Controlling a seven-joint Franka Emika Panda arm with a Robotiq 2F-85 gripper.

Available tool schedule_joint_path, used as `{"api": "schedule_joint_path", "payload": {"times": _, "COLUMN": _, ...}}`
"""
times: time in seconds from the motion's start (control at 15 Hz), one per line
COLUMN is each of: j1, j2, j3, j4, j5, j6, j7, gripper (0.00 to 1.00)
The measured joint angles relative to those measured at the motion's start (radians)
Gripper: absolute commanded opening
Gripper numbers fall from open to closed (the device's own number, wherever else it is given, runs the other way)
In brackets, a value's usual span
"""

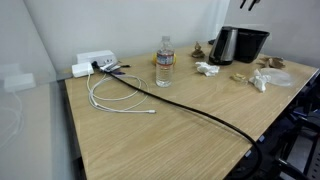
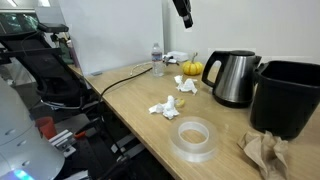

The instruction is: Close the lid of the kettle

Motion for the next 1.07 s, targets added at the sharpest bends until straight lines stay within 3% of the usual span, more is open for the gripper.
{"api": "schedule_joint_path", "payload": {"times": 0.07, "j1": -0.004, "j2": 0.002, "j3": 0.005, "j4": 0.000, "j5": 0.000, "j6": 0.000, "j7": 0.001, "gripper": 0.41}}
{"api": "schedule_joint_path", "payload": {"times": 1.07, "j1": -0.009, "j2": 0.004, "j3": 0.011, "j4": 0.000, "j5": 0.000, "j6": 0.000, "j7": 0.002, "gripper": 0.41}}
